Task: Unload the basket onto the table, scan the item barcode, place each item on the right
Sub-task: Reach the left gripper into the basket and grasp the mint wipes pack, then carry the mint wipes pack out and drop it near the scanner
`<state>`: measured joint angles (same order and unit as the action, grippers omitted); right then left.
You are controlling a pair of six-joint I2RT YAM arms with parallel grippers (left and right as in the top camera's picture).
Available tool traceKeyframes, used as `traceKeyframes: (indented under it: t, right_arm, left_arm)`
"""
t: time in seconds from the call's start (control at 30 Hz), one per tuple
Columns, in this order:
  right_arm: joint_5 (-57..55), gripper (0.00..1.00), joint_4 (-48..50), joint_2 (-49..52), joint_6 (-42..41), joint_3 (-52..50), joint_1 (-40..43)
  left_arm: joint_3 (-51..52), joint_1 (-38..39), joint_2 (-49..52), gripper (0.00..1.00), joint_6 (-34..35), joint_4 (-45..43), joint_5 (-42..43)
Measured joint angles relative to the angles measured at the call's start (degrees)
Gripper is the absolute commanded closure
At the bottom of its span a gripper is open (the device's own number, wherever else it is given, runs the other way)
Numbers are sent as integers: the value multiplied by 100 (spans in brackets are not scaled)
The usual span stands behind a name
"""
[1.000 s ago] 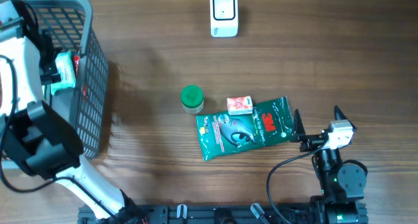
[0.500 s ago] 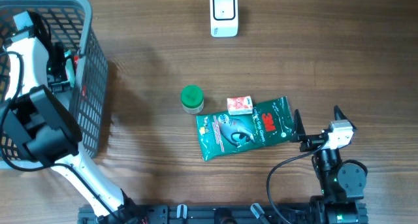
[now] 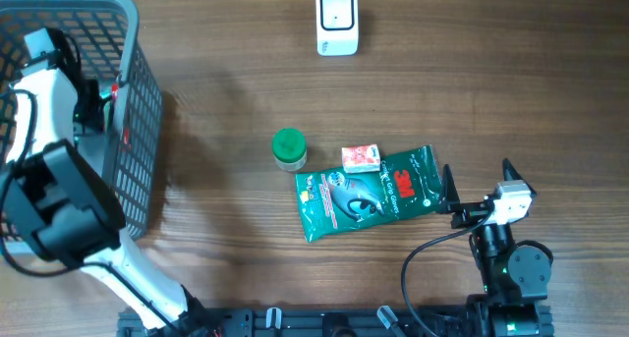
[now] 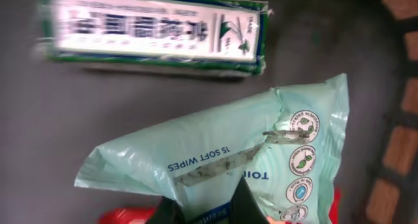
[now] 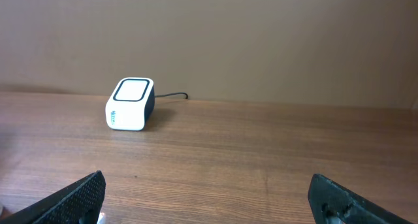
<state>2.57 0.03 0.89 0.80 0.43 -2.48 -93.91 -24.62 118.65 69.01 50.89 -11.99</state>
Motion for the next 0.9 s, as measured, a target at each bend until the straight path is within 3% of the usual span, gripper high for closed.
traceKeyframes:
  t: [0.07,0.3,0.47,0.57,0.63,0.77,0.9]
  right_arm:
    - [0,0,0,0,0,0,0]
    - [0,0,0,0,0,0,0]
    - [0,0,0,0,0,0,0]
    - [0,0,0,0,0,-2,0]
    - [0,0,0,0,0,-2,0]
    - [0,0,0,0,0,-2,0]
    - [0,0,0,0,0,-4,0]
  left_arm:
    - [63,0,-479,96,-127,72,-9]
    - [59,61,-3571,96,-251,846,-33]
    - [52,1602,-4758,96,-739,1274,284]
    - [79,3233,-4627,96,-1137,1298,420]
    - [262,4378,-4216,96,-1547,855,511]
    - [363,5648,-2920,96,-2166,-98,487]
    - [422,6430,-1379,96,-2378,-1080,518]
